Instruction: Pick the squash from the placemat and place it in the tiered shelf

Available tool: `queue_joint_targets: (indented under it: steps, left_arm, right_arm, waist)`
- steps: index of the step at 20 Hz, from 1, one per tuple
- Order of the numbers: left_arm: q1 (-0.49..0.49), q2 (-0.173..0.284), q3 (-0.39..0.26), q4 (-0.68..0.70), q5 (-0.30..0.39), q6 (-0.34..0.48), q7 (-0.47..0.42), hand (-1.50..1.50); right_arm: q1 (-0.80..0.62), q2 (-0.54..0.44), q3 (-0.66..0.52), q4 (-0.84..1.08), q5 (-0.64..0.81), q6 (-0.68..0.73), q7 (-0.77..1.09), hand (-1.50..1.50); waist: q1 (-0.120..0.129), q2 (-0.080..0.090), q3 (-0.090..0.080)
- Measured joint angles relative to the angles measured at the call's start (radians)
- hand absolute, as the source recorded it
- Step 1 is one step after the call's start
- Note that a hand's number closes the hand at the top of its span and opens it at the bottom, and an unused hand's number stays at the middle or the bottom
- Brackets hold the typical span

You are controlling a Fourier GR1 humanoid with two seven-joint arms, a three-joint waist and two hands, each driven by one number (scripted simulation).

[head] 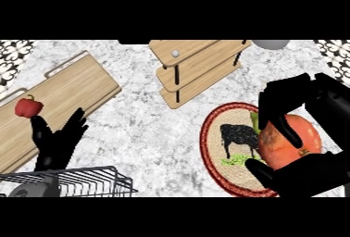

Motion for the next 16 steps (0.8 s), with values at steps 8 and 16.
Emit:
queue_joint_targets:
  steps: [8, 16]
  left_arm:
    - [-0.003, -0.015, -0.002, 0.005, -0.027, -0.005, -0.005, 0.0]
    - [-0.016, -0.031, 0.006, 0.017, -0.035, -0.013, 0.003, 0.0]
  right_arm:
    - [-0.339, -0.032, -0.148, 0.203, -0.119, 0.009, 0.195, 1.5]
    - [-0.62, -0.073, -0.204, 0.54, -0.079, -0.025, 0.151, 1.5]
  waist:
    - [0.016, 0.004, 0.0]
    - [0.025, 0.008, -0.001]
